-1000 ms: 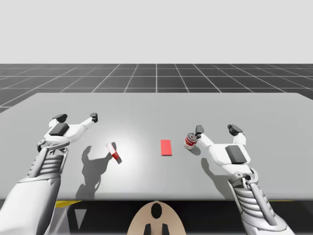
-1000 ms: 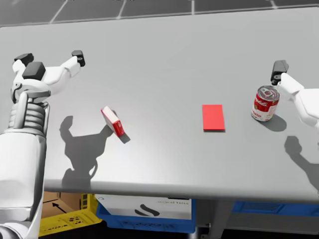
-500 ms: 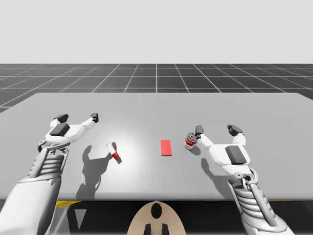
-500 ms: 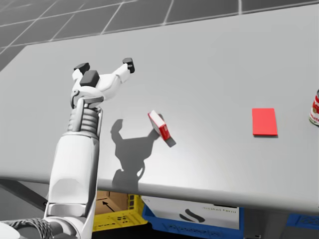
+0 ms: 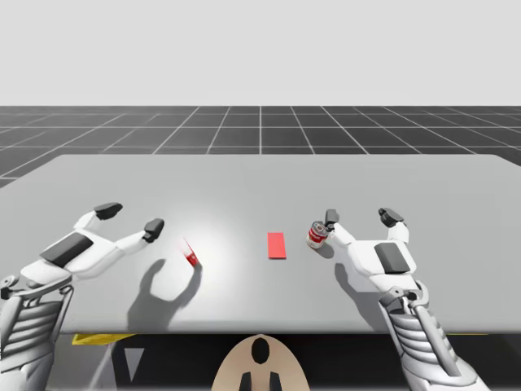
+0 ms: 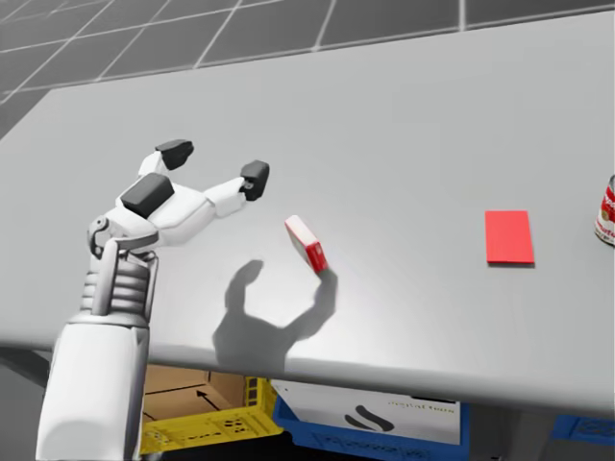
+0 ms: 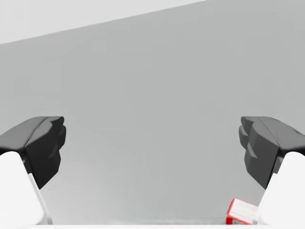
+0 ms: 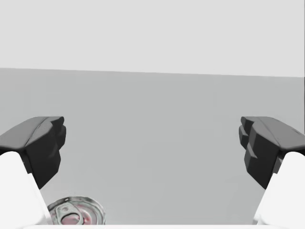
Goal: Look at the card. If it is red, pick the object on the left. If it is green, pick the object on the right.
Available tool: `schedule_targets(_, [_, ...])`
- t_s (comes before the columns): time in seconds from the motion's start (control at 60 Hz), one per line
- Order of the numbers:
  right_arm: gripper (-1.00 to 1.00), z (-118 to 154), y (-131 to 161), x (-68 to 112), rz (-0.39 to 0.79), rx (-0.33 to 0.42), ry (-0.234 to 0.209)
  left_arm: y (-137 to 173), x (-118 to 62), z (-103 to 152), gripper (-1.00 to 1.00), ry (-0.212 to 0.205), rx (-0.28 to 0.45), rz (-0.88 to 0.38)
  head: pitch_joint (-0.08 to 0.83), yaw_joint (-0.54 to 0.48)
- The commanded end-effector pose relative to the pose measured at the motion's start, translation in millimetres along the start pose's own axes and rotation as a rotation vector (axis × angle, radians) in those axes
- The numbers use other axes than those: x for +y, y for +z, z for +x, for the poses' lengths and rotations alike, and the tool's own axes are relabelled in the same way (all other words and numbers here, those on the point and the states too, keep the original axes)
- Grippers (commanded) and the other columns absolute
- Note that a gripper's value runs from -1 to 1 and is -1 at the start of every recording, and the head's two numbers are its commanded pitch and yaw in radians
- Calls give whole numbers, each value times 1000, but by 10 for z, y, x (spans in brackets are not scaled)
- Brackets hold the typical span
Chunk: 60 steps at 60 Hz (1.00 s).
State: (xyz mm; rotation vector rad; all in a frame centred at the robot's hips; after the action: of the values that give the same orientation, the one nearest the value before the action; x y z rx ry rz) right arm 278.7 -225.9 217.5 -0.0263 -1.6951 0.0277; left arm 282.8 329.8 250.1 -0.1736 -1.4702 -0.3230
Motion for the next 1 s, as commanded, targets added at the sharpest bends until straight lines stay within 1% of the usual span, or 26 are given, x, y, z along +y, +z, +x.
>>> schedule_targets(0.017, [-1000, -13, 5, 34, -7, 3, -21, 311, -5, -296, -1000, -64, 123, -169, 693, 337])
schedule_targets(0.067, [-1000, -11, 5, 32, -9, 1, -21, 358, -4, -400, -1000, -43, 161, -196, 691, 335])
schedule_targets(0.133, [-1000, -2, 5, 29, -10, -3, -23, 405, -20, -523, -1000, -18, 190, -245, 688, 331])
schedule_targets(0.167, [-1000, 4, 7, 28, -10, -5, -23, 417, -33, -581, -1000, 6, 201, -265, 685, 331])
schedule_targets(0.183, [-1000, 7, 7, 27, -9, -6, -24, 418, -36, -598, -1000, 8, 203, -270, 684, 332])
schedule_targets(0.233, [-1000, 23, 13, 26, -9, -11, -25, 416, -61, -682, -1000, 36, 219, -294, 680, 334])
schedule_targets(0.3, [-1000, 35, 15, 23, -8, -15, -28, 361, -118, -800, -1000, 52, 219, -307, 671, 341])
schedule_targets(0.35, [-1000, 37, 16, 22, -7, -16, -28, 330, -140, -834, -1000, 48, 219, -306, 669, 345])
schedule_targets(0.383, [-1000, 37, 16, 20, -6, -16, -29, 283, -166, -867, -1000, 54, 233, -311, 667, 349])
schedule_targets(0.5, [-1000, 41, 18, 16, -5, -17, -31, 123, -220, -928, -1000, 56, 259, -318, 667, 357])
schedule_targets(0.55, [-1000, 40, 18, 16, -5, -17, -31, 38, -246, -946, -1000, 49, 272, -318, 670, 360])
schedule_targets(0.683, [-1000, 37, 19, 19, -1, -15, -29, -124, -278, -957, -1000, 36, 275, -305, 675, 362])
schedule_targets(0.733, [-1000, 35, 19, 21, 0, -15, -28, -183, -288, -955, -1000, 49, 279, -308, 677, 363])
schedule_targets(0.767, [-1000, 33, 18, 22, 1, -14, -28, -205, -291, -956, -1000, 45, 279, -307, 677, 363])
schedule_targets(0.817, [-1000, 31, 20, 24, 1, -14, -27, -255, -303, -955, -1000, 51, 288, -312, 678, 363])
schedule_targets(0.867, [-1000, 31, 21, 24, 1, -13, -28, -300, -315, -956, -1000, 42, 293, -310, 679, 362])
schedule_targets(1.0, [-1000, 35, 23, 24, 0, -14, -28, -425, -357, -948, -1000, 53, 307, -314, 680, 360])
